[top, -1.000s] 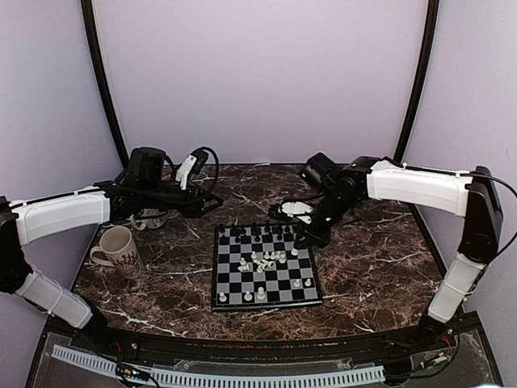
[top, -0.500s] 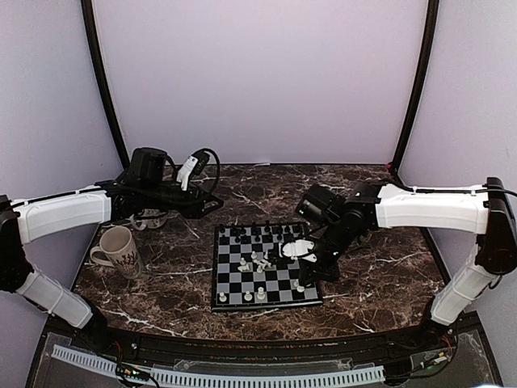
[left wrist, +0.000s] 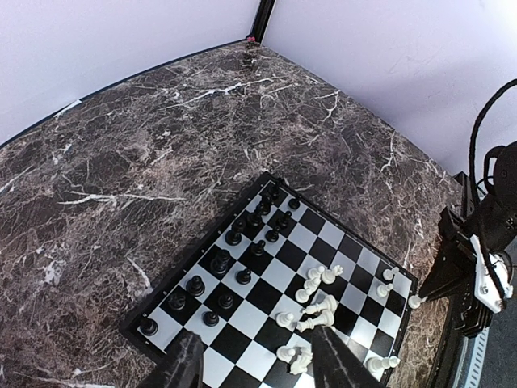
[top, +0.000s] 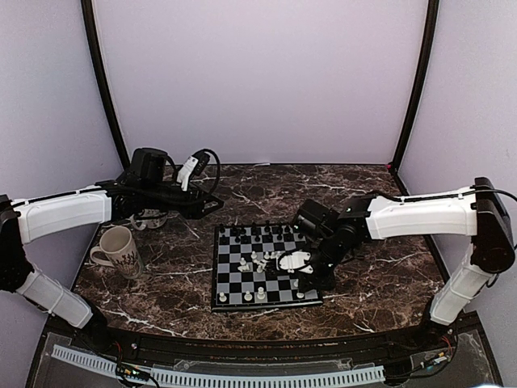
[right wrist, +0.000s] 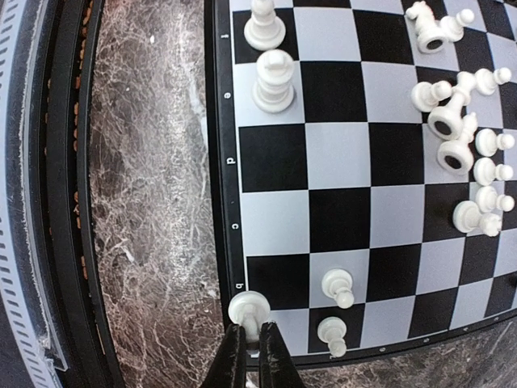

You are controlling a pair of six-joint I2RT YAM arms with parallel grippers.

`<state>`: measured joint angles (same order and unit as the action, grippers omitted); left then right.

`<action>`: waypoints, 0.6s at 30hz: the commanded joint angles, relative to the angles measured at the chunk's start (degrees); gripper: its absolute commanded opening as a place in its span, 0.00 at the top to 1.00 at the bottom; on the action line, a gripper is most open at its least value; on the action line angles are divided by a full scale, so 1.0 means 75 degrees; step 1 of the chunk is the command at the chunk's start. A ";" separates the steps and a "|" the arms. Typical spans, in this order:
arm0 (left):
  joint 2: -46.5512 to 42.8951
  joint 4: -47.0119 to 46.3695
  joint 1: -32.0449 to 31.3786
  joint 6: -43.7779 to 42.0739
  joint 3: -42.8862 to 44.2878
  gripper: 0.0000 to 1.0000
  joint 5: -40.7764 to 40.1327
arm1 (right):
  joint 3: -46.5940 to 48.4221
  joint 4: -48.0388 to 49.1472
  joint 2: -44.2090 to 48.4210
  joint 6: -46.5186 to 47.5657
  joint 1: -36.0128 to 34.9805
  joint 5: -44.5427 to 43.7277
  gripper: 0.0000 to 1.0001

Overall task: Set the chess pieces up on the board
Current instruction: Place the knight at g1.

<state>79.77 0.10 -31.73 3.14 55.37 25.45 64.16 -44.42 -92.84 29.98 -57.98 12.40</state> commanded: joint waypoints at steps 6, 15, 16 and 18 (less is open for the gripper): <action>-0.0008 0.0069 -0.0022 -0.0102 0.0215 0.52 0.0041 | -0.0263 0.0716 -0.0357 -0.0046 -0.0101 -0.0176 0.94; 0.0028 0.0080 -0.0024 -0.0090 0.0236 0.52 0.0098 | -0.0395 0.1046 -0.0441 -0.0070 -0.0100 -0.0549 0.93; 0.0028 0.0080 -0.0017 -0.0089 0.0237 0.53 0.0098 | -0.0404 0.1057 -0.0451 -0.0067 -0.0094 -0.0558 0.93; 0.0040 0.0081 -0.0024 -0.0090 0.0242 0.52 0.0104 | -0.0415 0.1050 -0.0454 -0.0054 -0.0109 -0.0547 0.93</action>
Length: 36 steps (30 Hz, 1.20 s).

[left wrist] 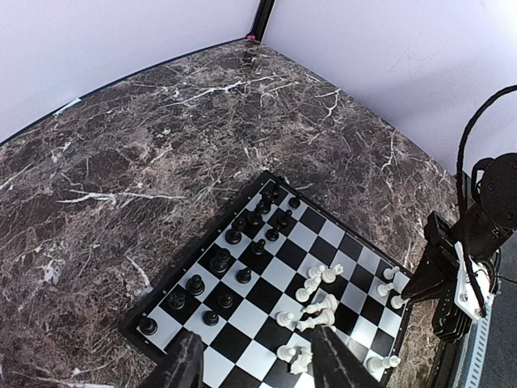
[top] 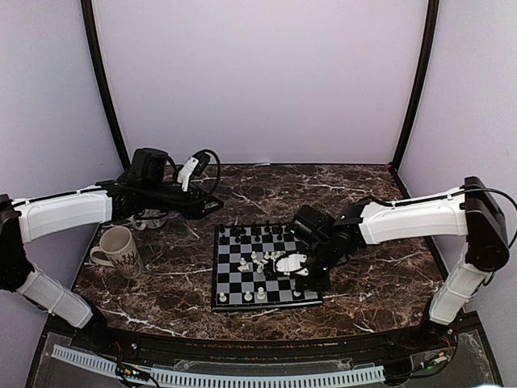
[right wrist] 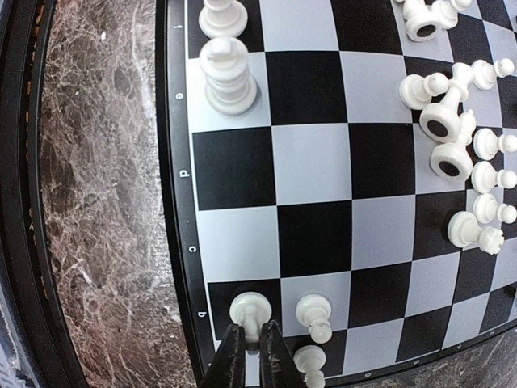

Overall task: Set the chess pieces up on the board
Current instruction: Place the knight at g1, then pick up the rook from the chessboard.

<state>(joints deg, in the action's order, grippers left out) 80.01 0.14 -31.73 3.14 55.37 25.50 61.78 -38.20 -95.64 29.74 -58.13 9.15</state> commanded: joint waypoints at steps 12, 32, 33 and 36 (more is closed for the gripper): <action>0.0043 0.0075 -0.0023 -0.0067 0.0236 0.52 0.0107 | -0.0143 0.0129 0.0043 -0.0011 -0.0089 0.0007 0.85; 0.0053 0.2032 -0.1182 -0.0605 0.1181 0.54 -0.1809 | -0.0350 0.0430 0.2301 -0.0388 0.1901 0.0370 0.74; 0.0159 0.2298 -0.1283 -0.0579 0.1357 0.55 -0.1871 | -0.0494 0.0559 0.2439 -0.0453 0.2172 0.0489 0.73; 0.0500 0.3006 -0.1612 -0.0556 0.1867 0.55 -0.2032 | -0.0957 0.1107 0.2913 -0.0660 0.2936 0.0876 0.73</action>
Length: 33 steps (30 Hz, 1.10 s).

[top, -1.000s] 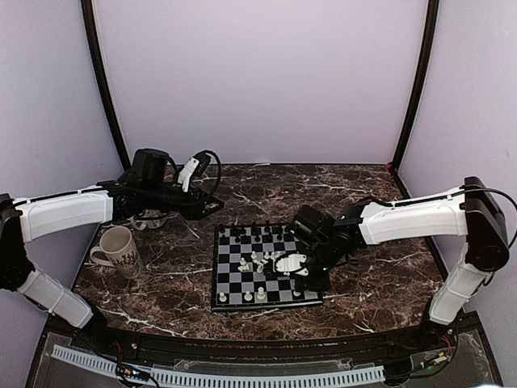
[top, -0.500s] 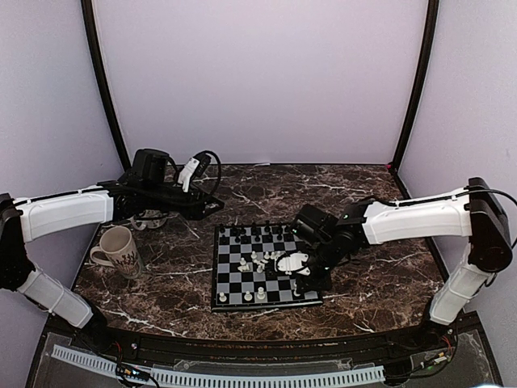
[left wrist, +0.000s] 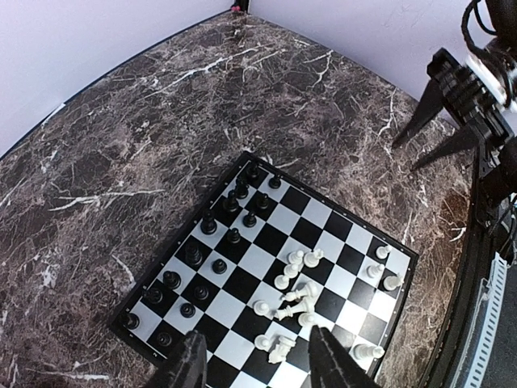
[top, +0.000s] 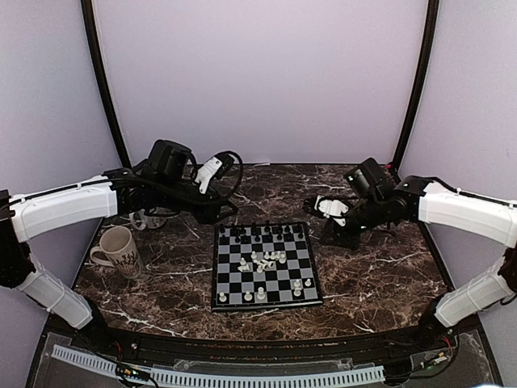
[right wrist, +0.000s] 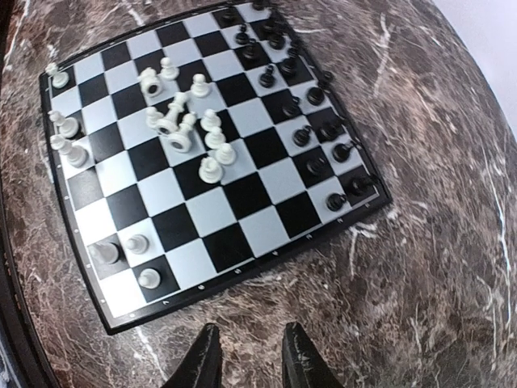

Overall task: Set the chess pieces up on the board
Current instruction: Pick up the rook from the chessboard.

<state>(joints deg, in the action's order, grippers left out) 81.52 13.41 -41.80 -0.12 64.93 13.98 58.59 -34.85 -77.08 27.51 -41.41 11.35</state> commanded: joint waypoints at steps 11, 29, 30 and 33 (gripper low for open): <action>0.2571 0.2631 -0.1502 -0.0961 0.2471 0.57 -0.0610 | -0.1449 0.2076 0.1395 -0.1477 0.3037 0.0115 0.07; 0.5199 0.2724 -0.1922 -0.1573 0.4650 0.67 -0.0687 | -0.1515 0.1631 0.1422 -0.0879 0.3308 0.0660 0.23; 0.5262 0.2703 -0.1920 -0.1567 0.4690 0.67 -0.0672 | -0.1514 0.1617 0.1418 -0.0865 0.3317 0.0656 0.24; 0.5419 0.2625 -0.1926 -0.1554 0.4785 0.68 -0.0667 | -0.1527 0.1615 0.1418 -0.0833 0.3313 0.0672 0.24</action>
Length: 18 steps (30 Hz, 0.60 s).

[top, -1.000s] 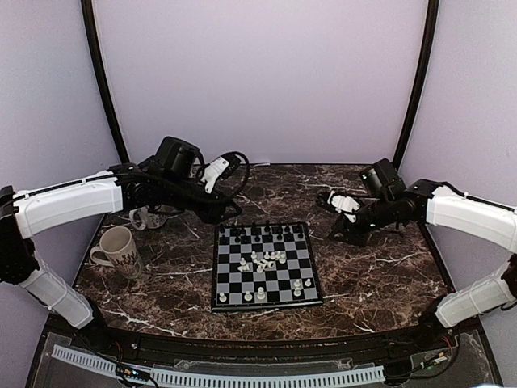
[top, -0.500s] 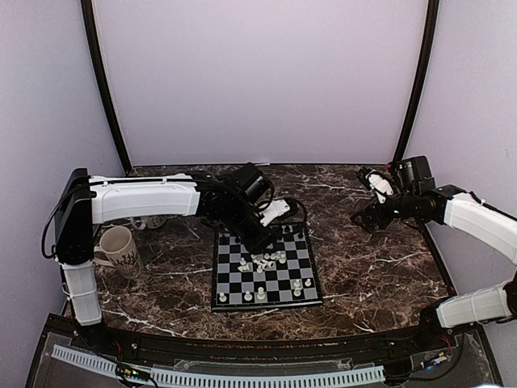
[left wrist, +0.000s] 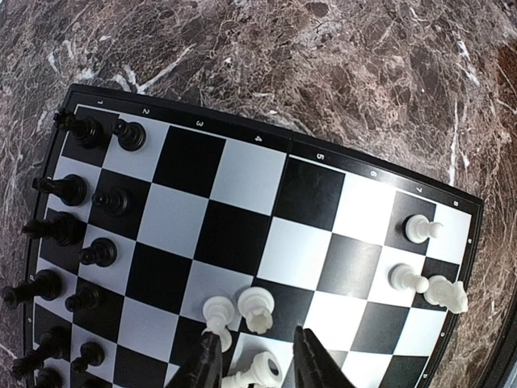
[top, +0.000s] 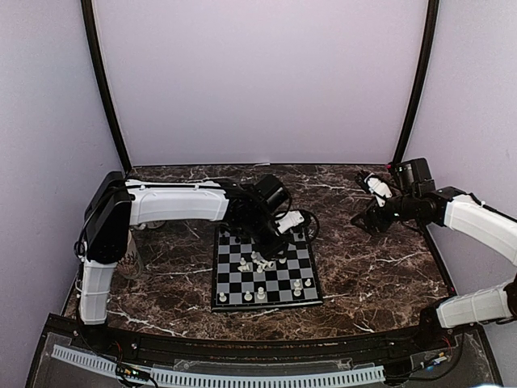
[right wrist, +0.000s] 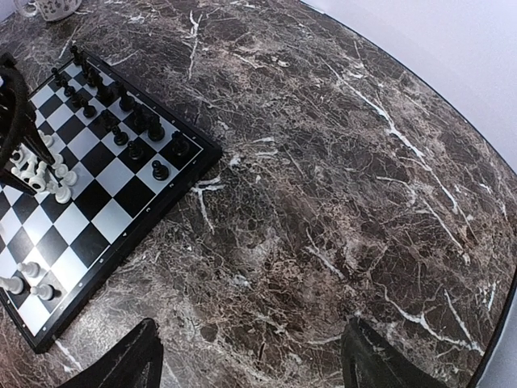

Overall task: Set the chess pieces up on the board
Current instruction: Pick up the rook from the chessboard.

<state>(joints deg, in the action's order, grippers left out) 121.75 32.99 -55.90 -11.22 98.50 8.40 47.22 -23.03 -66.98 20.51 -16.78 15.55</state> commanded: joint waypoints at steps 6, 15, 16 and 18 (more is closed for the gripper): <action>0.0290 -0.0025 -0.0047 -0.0085 0.0420 0.71 0.0156 | -0.0029 0.0026 0.0049 0.0135 0.0031 0.0117 0.25; 0.0497 0.0078 -0.0054 -0.0126 0.0497 0.75 0.0167 | -0.0013 -0.0021 -0.0012 0.0181 0.0033 0.0135 0.26; 0.0500 0.0086 -0.0058 -0.0135 0.0505 0.76 0.0184 | -0.0025 -0.0023 -0.0027 0.0183 0.0028 0.0141 0.26; 0.0495 0.0097 -0.0069 -0.0154 0.0508 0.78 0.0220 | -0.0021 -0.0021 -0.0036 0.0188 0.0024 0.0150 0.26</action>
<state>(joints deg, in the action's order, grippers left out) 125.69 32.71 -55.90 -11.64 100.38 9.10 47.22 -23.73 -66.98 21.19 -16.78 15.70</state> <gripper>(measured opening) 0.232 0.744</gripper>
